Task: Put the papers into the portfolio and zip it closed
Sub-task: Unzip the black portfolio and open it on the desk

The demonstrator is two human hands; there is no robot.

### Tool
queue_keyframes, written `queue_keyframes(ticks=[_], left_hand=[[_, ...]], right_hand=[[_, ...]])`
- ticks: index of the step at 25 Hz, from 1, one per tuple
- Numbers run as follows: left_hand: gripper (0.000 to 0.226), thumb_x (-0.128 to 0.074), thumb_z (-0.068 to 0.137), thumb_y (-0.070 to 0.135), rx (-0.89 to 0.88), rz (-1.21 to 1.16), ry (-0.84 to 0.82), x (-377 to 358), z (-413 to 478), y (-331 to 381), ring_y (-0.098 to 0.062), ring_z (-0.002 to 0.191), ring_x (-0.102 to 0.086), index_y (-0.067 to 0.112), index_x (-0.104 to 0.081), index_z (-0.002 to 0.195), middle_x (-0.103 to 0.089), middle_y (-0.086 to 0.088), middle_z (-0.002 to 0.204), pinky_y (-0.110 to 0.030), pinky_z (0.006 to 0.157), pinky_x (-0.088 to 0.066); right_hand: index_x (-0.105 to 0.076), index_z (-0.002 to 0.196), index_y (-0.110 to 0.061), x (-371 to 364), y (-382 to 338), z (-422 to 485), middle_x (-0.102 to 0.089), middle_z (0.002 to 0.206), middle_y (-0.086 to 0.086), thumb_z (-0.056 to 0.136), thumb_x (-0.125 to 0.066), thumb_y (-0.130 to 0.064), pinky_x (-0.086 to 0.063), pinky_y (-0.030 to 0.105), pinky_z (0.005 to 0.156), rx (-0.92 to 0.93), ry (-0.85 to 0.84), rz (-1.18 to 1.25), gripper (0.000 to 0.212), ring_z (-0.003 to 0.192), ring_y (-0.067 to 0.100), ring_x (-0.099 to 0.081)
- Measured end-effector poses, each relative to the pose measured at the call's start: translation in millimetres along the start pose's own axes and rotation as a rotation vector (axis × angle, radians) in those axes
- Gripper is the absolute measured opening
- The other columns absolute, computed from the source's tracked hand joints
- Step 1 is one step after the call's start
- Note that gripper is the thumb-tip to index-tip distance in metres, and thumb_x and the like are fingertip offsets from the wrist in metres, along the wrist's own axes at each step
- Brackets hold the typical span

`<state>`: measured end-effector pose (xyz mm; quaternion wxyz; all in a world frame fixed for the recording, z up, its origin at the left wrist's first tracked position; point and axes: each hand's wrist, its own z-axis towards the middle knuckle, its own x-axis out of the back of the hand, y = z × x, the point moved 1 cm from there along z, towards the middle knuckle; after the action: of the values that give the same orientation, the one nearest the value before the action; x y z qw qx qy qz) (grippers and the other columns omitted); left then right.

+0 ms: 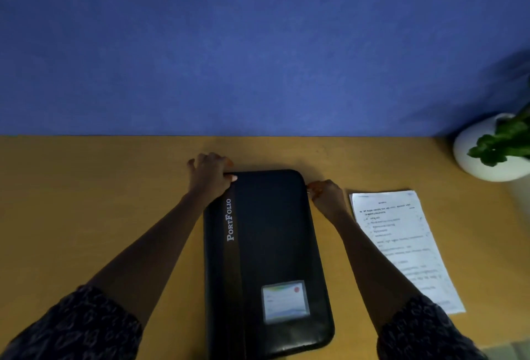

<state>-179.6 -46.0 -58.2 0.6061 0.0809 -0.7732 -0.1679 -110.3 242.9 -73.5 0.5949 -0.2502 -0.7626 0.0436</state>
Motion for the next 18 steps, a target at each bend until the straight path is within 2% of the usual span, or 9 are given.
queue_keyframes(ticks=[4, 6, 9, 11, 14, 18], left_hand=[[0.060, -0.064, 0.087, 0.040, -0.244, 0.117, -0.065, -20, -2, 62, -0.027, 0.134, -0.036, 0.020, -0.044, 0.140, -0.043, -0.005, 0.146, -0.049, 0.111, -0.028], [0.073, -0.061, 0.087, 0.047, -0.344, 0.158, -0.113, -34, -11, 84, -0.027, 0.143, -0.025, 0.020, -0.032, 0.148, -0.028, -0.004, 0.156, -0.050, 0.116, -0.021], [0.089, -0.057, 0.085, 0.057, -0.474, 0.227, -0.270, -65, -39, 107, -0.026, 0.150, -0.001, 0.021, -0.013, 0.154, 0.000, -0.004, 0.164, -0.052, 0.119, -0.008], [0.095, -0.057, 0.084, 0.059, -0.468, 0.275, -0.349, -80, -55, 112, -0.027, 0.150, 0.010, 0.021, -0.005, 0.154, 0.012, -0.005, 0.163, -0.053, 0.119, -0.004], [0.098, -0.058, 0.085, 0.057, -0.401, 0.316, -0.362, -84, -61, 115, -0.028, 0.149, 0.015, 0.022, 0.002, 0.154, 0.018, -0.005, 0.162, -0.055, 0.119, -0.003], [0.098, -0.058, 0.086, 0.055, -0.333, 0.348, -0.373, -81, -64, 123, -0.029, 0.148, 0.017, 0.024, 0.005, 0.154, 0.020, -0.005, 0.161, -0.055, 0.119, -0.003]], right_hand=[[-0.072, 0.106, -0.007, -5, 2, -6, -0.064, 0.106, 0.020, 0.086, -0.051, -0.002, -0.051, 0.037, 0.073, 0.151, 0.093, -0.222, 0.029, 0.098, 0.037, -0.059], [-0.069, 0.099, -0.003, -6, 1, -9, -0.063, 0.101, 0.019, 0.087, -0.050, -0.004, -0.051, 0.041, 0.072, 0.213, 0.143, -0.274, 0.023, 0.098, 0.039, -0.058], [-0.066, 0.094, -0.001, -10, 5, -20, -0.063, 0.099, 0.017, 0.085, -0.055, -0.005, -0.053, 0.043, 0.074, 0.278, 0.168, -0.329, 0.016, 0.100, 0.037, -0.058], [-0.067, 0.088, -0.001, -13, 9, -32, -0.065, 0.093, 0.017, 0.081, -0.061, -0.004, -0.055, 0.042, 0.068, 0.313, 0.187, -0.342, 0.010, 0.094, 0.036, -0.062], [-0.068, 0.077, -0.003, -17, 18, -56, -0.066, 0.079, 0.014, 0.069, -0.073, -0.004, -0.055, 0.034, 0.055, 0.376, 0.226, -0.339, 0.010, 0.079, 0.032, -0.066], [-0.068, 0.080, -0.004, -23, 34, -91, -0.066, 0.081, 0.012, 0.071, -0.071, -0.006, -0.055, 0.033, 0.057, 0.405, 0.205, -0.282, 0.010, 0.080, 0.031, -0.066]])
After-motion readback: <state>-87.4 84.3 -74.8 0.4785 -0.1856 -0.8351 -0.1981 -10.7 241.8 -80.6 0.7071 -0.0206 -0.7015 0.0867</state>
